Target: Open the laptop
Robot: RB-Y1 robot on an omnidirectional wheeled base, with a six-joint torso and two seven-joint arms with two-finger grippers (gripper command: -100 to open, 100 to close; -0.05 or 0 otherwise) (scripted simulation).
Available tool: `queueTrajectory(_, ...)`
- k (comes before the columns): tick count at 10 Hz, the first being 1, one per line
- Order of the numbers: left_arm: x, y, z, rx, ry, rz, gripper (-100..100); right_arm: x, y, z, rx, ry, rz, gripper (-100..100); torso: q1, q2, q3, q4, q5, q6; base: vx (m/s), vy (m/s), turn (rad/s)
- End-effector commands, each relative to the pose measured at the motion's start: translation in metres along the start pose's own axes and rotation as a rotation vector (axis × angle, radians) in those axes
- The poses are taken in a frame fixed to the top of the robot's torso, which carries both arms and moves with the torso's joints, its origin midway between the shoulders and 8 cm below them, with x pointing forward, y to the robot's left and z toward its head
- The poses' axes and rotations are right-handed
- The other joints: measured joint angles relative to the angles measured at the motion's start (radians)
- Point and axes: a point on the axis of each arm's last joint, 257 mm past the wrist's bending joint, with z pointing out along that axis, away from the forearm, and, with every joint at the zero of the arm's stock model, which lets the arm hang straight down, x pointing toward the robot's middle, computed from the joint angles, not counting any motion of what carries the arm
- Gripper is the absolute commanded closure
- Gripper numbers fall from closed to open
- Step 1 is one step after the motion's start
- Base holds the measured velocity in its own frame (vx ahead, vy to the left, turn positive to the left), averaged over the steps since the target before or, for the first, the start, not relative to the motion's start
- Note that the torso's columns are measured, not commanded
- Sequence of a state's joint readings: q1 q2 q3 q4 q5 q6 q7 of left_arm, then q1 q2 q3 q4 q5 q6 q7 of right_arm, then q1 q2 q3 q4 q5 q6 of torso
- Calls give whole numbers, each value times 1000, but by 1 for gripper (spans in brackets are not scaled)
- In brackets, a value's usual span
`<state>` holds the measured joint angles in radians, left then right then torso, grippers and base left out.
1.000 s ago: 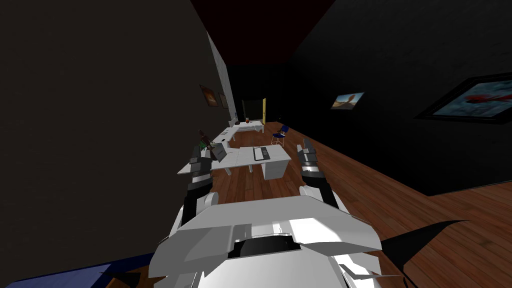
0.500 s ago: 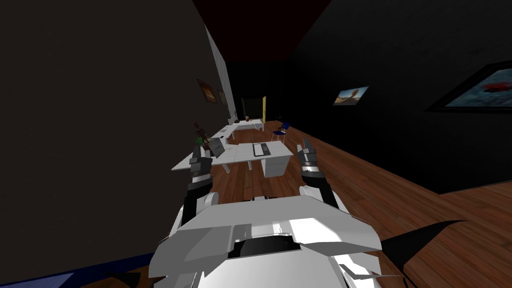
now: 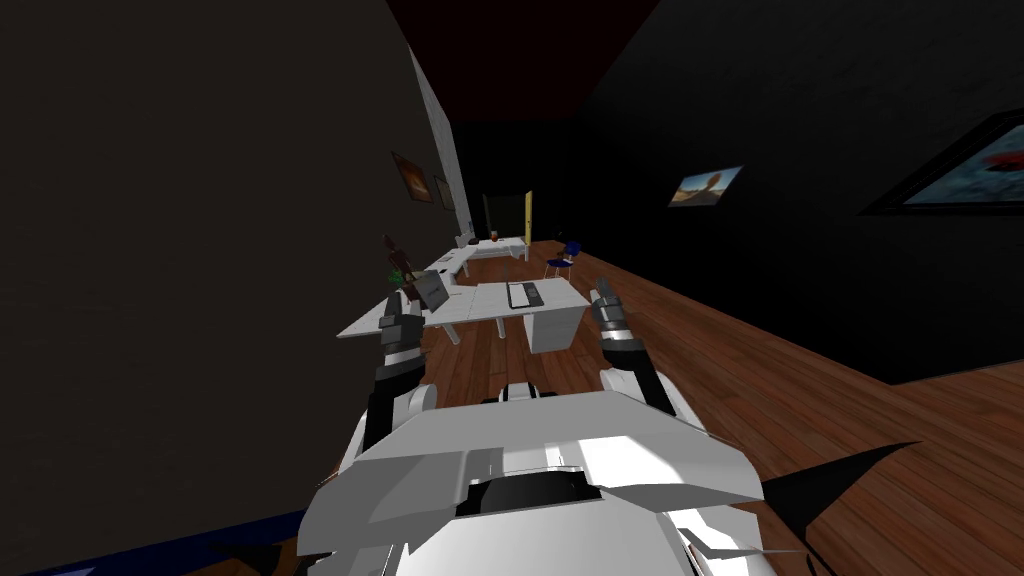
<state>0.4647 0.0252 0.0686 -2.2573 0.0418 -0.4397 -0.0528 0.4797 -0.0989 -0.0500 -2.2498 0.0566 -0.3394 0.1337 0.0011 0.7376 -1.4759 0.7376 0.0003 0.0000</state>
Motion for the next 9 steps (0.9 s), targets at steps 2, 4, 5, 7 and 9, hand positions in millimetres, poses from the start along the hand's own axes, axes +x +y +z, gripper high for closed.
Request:
queueTrajectory(2,0,0,0,0,0,0,0,11,-22,10,24,65,-188,-100,-1,0,0,0,0,0,27,85,-16)
queueTrajectory(4,0,0,0,0,0,0,0,15,-38,18,40,97,-307,-100,0,0,0,0,0,0,27,97,-16)
queueTrajectory(5,0,0,0,0,0,0,0,17,-46,22,49,112,-371,-100,-1,0,0,0,0,0,29,111,-16)
queueTrajectory(7,0,0,0,0,0,0,0,19,-55,26,57,131,-453,-100,-3,1,0,1,-1,0,19,59,-9)
queueTrajectory(9,0,0,0,0,0,0,0,20,-65,31,67,145,-528,-100,0,0,0,0,0,0,23,80,-14)
